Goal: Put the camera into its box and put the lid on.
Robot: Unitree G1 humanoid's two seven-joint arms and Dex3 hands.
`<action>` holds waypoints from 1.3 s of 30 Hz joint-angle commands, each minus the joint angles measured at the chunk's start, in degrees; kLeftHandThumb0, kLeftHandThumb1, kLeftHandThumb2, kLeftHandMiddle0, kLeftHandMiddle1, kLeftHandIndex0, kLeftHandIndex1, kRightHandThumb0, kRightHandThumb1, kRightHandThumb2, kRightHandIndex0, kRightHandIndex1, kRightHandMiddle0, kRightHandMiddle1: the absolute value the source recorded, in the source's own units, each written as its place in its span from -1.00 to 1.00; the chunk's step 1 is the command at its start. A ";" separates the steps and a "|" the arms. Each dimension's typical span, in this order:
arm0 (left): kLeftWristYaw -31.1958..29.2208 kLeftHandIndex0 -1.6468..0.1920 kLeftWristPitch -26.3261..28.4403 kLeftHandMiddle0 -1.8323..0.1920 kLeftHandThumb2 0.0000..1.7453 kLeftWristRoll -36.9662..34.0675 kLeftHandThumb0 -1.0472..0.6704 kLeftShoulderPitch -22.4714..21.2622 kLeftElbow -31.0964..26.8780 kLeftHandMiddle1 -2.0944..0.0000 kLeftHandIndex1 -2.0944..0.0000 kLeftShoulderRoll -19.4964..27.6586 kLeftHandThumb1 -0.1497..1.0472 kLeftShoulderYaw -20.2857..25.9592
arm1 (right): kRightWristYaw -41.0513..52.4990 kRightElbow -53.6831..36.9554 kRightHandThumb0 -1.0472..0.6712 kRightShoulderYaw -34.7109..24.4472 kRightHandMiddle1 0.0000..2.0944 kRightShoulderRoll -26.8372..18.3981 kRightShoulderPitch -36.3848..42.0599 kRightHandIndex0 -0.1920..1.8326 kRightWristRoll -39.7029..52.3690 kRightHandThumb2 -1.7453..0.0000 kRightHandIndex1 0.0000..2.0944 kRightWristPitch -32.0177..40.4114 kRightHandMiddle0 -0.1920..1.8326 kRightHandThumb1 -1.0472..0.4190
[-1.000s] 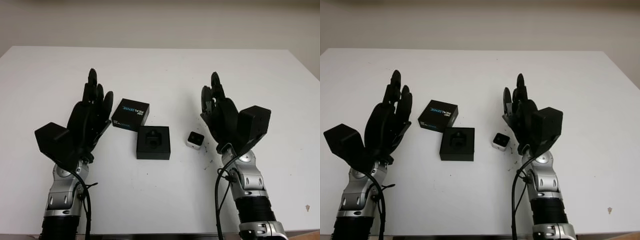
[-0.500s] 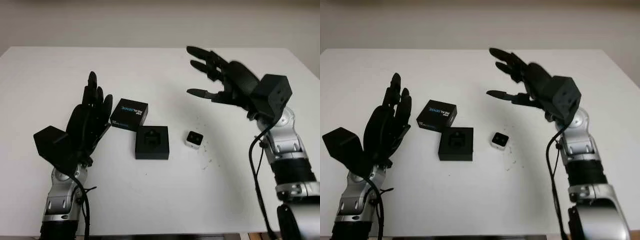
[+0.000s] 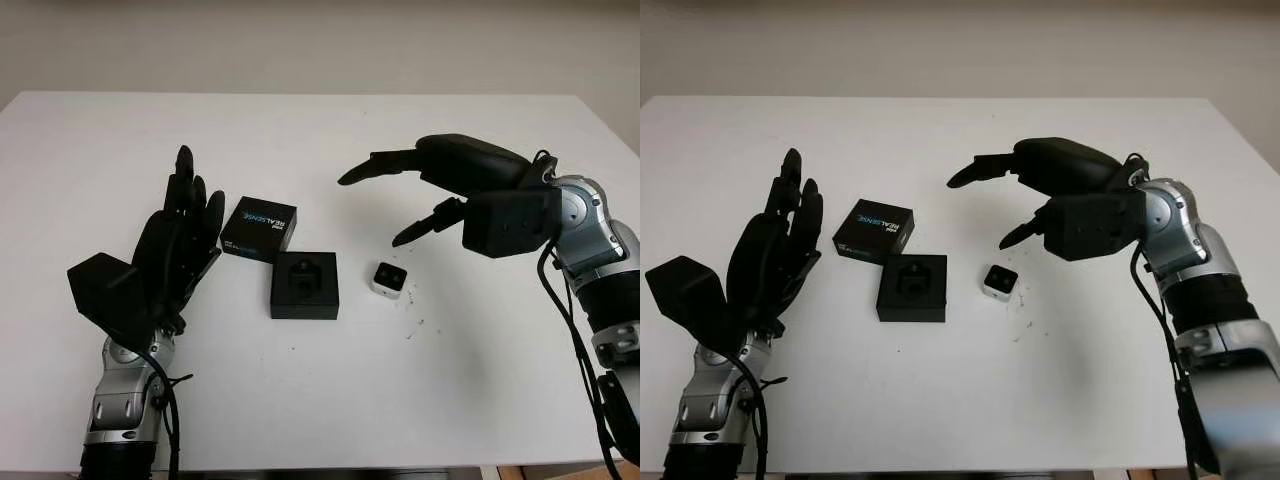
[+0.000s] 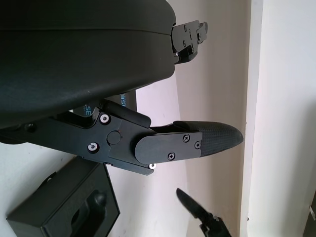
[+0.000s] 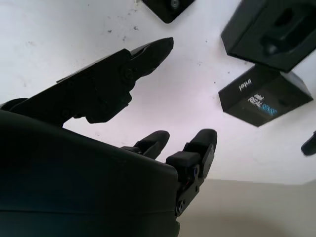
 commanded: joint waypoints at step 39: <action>0.47 1.00 -0.26 1.00 -0.46 -0.05 -0.63 0.34 -0.67 1.00 1.00 0.30 1.00 0.62 | -0.29 1.92 -0.30 7.49 -0.88 -5.50 1.08 -0.39 -8.28 0.94 -0.86 -7.22 -0.34 -0.67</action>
